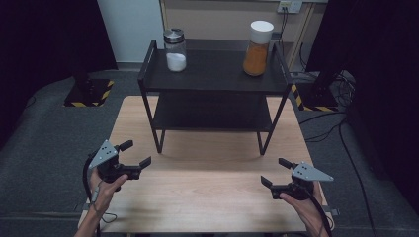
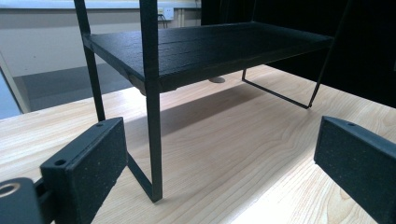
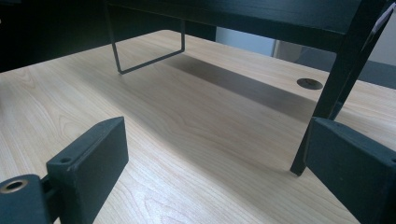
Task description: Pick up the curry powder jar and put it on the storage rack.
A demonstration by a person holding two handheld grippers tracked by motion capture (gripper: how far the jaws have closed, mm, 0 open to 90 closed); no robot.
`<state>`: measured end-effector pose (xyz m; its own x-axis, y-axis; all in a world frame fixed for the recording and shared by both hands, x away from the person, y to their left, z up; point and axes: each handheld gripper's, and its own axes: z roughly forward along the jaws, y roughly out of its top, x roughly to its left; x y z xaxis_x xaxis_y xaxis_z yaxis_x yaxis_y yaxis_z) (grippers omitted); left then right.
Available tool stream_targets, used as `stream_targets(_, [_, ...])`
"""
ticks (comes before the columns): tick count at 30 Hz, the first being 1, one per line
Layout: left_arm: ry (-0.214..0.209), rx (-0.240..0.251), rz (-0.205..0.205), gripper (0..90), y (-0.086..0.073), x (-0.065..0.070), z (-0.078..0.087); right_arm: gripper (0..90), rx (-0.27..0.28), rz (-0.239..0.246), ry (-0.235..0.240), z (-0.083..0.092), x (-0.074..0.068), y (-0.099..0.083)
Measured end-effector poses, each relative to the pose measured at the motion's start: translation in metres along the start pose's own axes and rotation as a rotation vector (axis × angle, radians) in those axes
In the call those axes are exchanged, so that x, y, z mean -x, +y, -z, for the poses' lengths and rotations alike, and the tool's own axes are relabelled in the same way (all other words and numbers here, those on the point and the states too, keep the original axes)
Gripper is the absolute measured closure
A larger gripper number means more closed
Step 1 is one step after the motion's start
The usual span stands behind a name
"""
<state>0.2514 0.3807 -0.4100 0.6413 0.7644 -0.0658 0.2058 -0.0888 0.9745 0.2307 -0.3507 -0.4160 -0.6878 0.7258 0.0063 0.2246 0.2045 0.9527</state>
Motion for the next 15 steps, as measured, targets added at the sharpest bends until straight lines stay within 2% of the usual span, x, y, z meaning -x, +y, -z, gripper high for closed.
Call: stream_targets(15, [0.022, -0.001, 0.013, 1.3, -0.0008, 0.0003, 0.0003, 6.8, 0.002, 0.016, 0.000, 0.0005, -0.0006, 0.0006])
